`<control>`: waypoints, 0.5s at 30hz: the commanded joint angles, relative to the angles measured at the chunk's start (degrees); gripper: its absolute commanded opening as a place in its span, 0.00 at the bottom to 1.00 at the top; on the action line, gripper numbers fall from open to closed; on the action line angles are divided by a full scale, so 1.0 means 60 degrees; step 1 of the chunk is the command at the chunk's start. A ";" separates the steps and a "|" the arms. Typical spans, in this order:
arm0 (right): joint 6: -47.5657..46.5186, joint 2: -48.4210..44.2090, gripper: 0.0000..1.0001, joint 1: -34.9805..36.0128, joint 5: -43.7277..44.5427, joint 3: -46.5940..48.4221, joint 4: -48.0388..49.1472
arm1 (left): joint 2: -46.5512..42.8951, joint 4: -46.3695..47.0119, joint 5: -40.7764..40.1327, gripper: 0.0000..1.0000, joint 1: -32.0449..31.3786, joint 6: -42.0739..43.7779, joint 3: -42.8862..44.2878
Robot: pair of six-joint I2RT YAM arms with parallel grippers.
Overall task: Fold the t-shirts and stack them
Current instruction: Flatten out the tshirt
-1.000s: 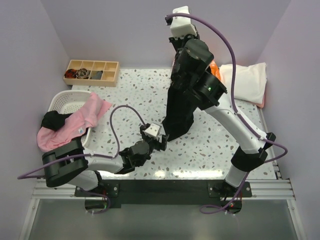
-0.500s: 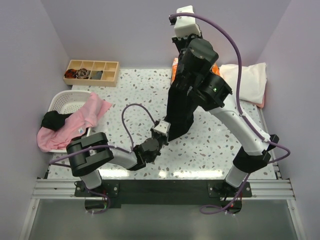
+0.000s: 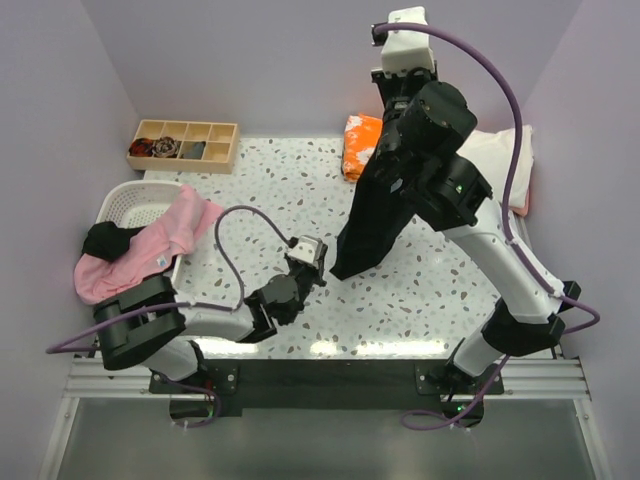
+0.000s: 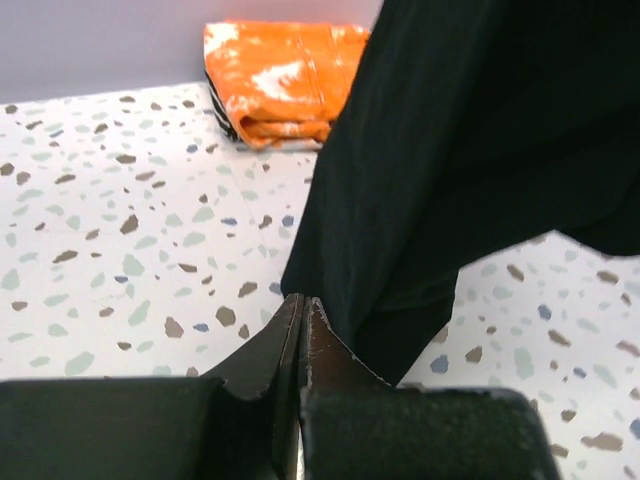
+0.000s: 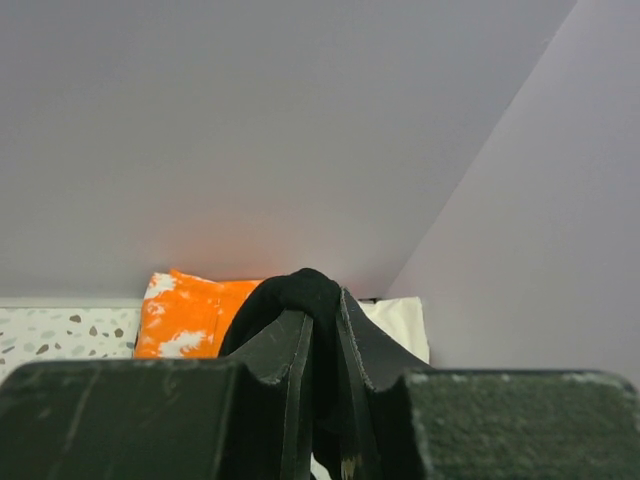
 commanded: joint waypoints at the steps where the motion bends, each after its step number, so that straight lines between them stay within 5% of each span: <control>1: -0.0108 -0.0386 0.12 -0.0043 -0.0006 -0.0110 0.0626 | -0.0972 0.0029 -0.0071 0.00 0.0209 -0.0071 -0.0249; 4: -0.0064 -0.0401 0.13 -0.0043 -0.0036 -0.0140 0.0596 | -0.0842 -0.0132 0.0485 0.03 0.0238 -0.0071 -0.0118; 6: -0.0050 -0.0386 0.13 -0.0043 -0.0079 -0.0111 0.0552 | -0.0666 -0.0075 0.1025 0.27 0.0238 -0.0115 -0.0103; 7: -0.0050 -0.0372 0.13 -0.0043 -0.0080 -0.0096 0.0538 | -0.0462 -0.0088 0.1203 0.49 0.0224 -0.0115 -0.0074; 10: -0.0108 -0.0371 0.14 -0.0057 -0.0094 -0.0096 0.0581 | -0.0081 -0.0308 0.1613 0.59 0.0224 -0.0304 -0.0059; 15: -0.0108 -0.0459 0.15 -0.0043 -0.0094 -0.0125 0.0596 | 0.0695 0.0013 0.1820 0.61 0.0136 -0.0715 -0.0279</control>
